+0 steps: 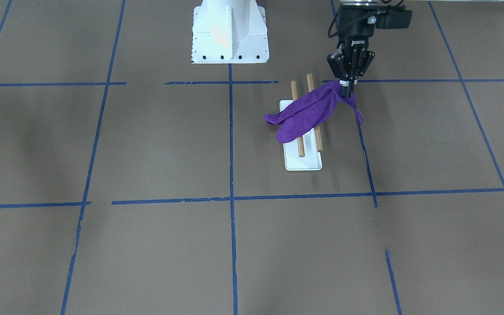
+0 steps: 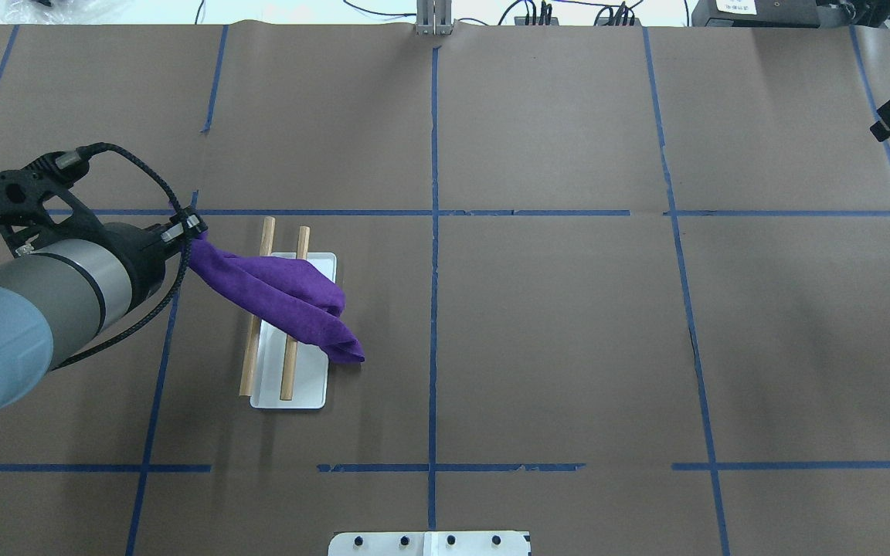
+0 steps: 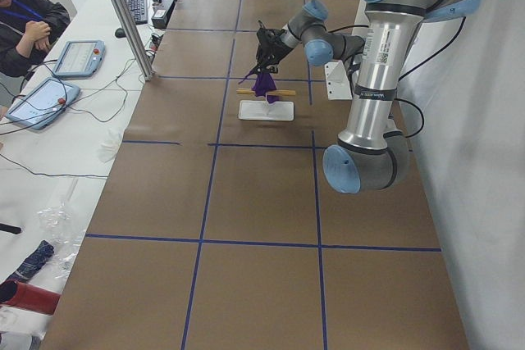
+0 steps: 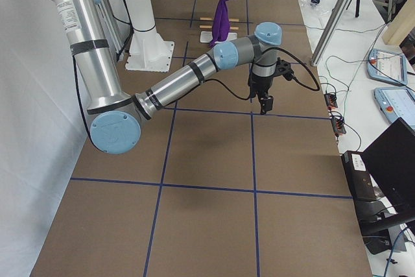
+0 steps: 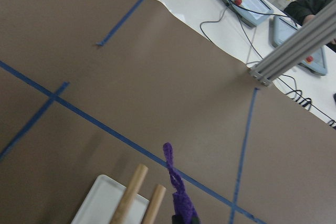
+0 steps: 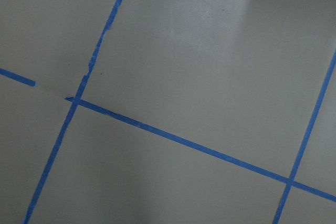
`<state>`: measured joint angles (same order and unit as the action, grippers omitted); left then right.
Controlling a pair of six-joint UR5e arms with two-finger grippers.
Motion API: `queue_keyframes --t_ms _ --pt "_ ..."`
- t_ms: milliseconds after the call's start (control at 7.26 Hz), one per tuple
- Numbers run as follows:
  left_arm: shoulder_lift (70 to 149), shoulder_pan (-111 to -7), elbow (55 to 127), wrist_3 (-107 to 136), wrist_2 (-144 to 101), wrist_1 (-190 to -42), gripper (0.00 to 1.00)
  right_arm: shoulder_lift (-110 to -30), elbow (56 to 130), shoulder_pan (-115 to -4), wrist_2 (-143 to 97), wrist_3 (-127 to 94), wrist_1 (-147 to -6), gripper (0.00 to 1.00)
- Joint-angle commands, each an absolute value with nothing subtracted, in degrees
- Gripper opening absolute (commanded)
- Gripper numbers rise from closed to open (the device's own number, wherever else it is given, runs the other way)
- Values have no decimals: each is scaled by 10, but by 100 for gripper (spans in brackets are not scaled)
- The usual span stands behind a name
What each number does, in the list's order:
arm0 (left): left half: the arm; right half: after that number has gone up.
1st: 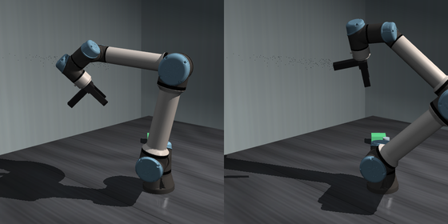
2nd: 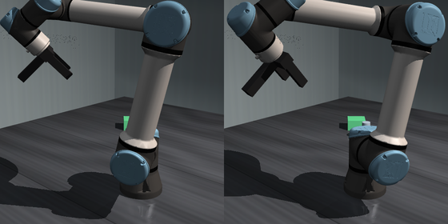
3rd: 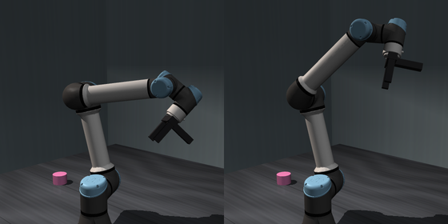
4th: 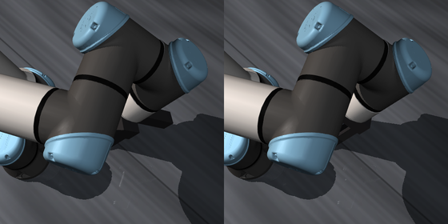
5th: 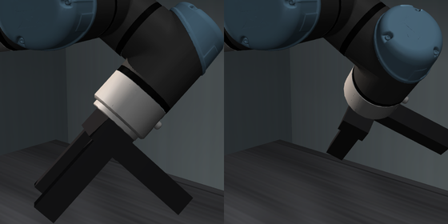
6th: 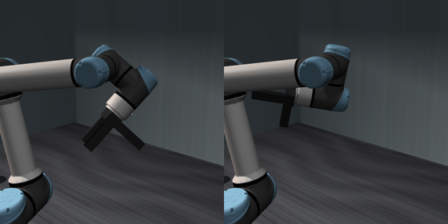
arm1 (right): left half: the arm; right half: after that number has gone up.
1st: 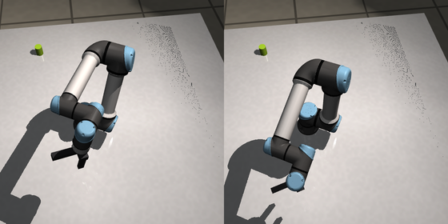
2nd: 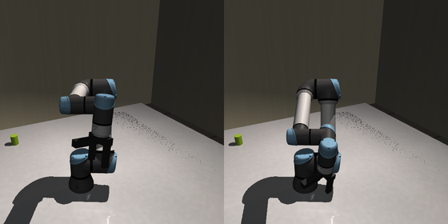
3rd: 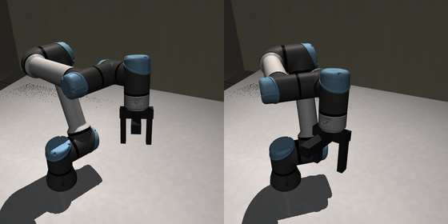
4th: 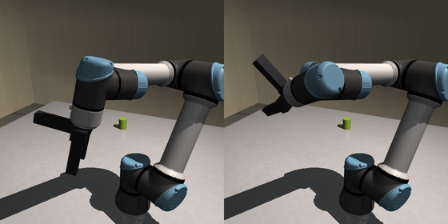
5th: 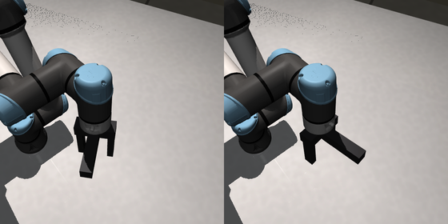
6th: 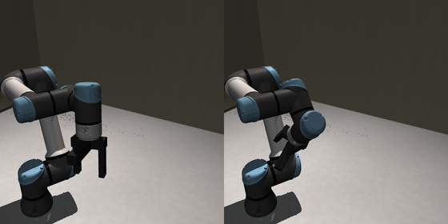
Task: Hang towel on rack
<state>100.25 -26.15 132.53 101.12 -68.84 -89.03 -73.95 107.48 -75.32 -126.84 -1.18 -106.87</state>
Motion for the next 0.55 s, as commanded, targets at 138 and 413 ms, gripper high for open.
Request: queue_keyframes --t_ms 138,413 --pt "963 -258 1259 997 -646 -893 0 -740 1061 -753 -1269 -11 -1065 100" --pt "966 -254 1229 986 -645 -903 54 -741 1057 -753 -1271 -12 -1064 100"
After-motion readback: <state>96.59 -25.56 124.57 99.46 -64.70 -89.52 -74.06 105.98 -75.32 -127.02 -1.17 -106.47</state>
